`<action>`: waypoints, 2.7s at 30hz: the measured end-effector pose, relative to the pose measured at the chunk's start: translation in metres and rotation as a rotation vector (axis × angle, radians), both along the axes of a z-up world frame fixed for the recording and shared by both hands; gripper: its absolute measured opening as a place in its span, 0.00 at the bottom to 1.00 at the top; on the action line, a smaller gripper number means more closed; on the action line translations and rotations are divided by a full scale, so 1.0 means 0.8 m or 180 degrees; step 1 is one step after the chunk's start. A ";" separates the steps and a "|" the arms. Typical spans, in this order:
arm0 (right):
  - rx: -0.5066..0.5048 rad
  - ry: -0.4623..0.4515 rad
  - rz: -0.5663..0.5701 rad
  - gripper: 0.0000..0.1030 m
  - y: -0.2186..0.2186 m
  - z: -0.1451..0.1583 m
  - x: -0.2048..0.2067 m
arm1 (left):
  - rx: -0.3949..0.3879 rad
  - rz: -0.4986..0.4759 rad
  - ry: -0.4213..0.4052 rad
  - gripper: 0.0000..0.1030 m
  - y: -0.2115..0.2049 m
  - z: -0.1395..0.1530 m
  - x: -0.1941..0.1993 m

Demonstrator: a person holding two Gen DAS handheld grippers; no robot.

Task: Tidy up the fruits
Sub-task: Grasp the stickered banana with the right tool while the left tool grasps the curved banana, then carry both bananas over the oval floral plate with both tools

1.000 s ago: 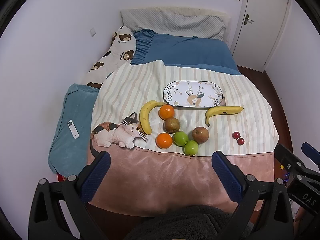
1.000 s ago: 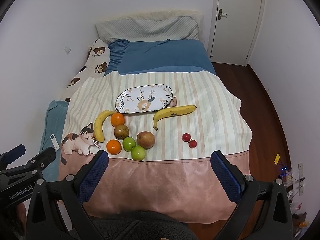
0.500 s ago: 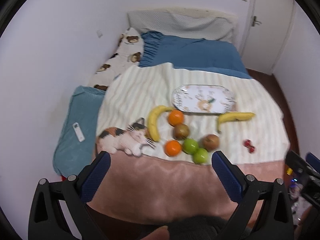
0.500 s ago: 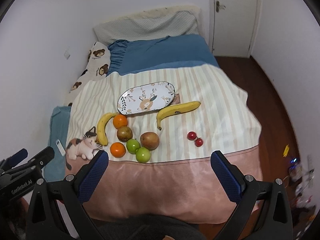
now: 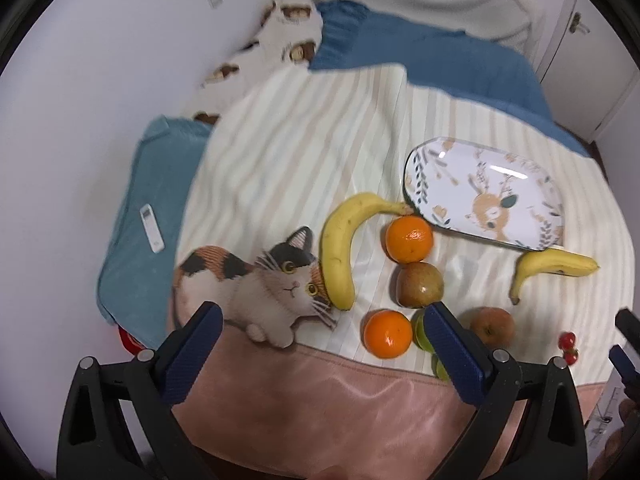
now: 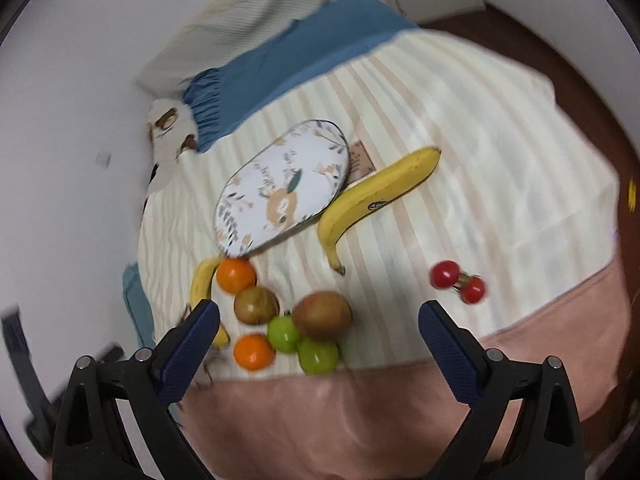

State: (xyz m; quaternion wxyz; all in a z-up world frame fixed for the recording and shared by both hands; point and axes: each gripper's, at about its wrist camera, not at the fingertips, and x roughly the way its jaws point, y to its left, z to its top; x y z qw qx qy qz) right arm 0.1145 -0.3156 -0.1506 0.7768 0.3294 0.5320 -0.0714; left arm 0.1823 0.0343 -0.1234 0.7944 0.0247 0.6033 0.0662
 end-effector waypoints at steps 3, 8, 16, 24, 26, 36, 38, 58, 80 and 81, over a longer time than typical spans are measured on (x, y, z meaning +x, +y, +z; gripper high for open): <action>0.0196 0.0103 -0.0240 0.89 -0.019 -0.050 0.038 | -0.0028 0.0022 0.0202 0.99 0.000 -0.042 0.029; 0.0594 0.0190 -0.0749 0.81 -0.051 -0.115 0.082 | -0.0034 0.0051 0.0457 0.96 -0.002 -0.095 0.066; 0.0683 0.0504 -0.1285 0.59 -0.073 -0.176 0.127 | 0.0015 -0.0013 0.0662 0.96 -0.006 -0.151 0.102; 0.0329 0.0625 -0.0982 0.45 -0.064 -0.189 0.147 | 0.0040 -0.0135 0.0687 0.95 -0.004 -0.171 0.119; 0.0205 0.0669 -0.0743 0.45 -0.058 -0.179 0.148 | 0.0043 -0.0189 0.0669 0.94 -0.002 -0.172 0.120; -0.0442 0.1093 0.0751 0.26 0.004 -0.159 0.147 | 0.0074 -0.0494 0.0752 0.88 0.000 -0.193 0.146; -0.0509 0.1114 0.0767 0.26 0.011 -0.162 0.150 | 0.0208 -0.0631 0.0782 0.83 -0.009 -0.203 0.155; -0.0712 0.1421 0.1129 0.41 0.058 -0.208 0.107 | 0.0027 -0.0175 0.0852 0.34 0.088 -0.220 0.111; -0.0970 0.1406 0.0915 0.39 0.077 -0.241 0.065 | 0.0173 -0.0399 0.0808 0.32 0.059 -0.225 0.093; -0.0942 0.1380 0.0902 0.39 0.072 -0.237 0.059 | 0.0126 -0.0402 0.0800 0.32 0.057 -0.219 0.091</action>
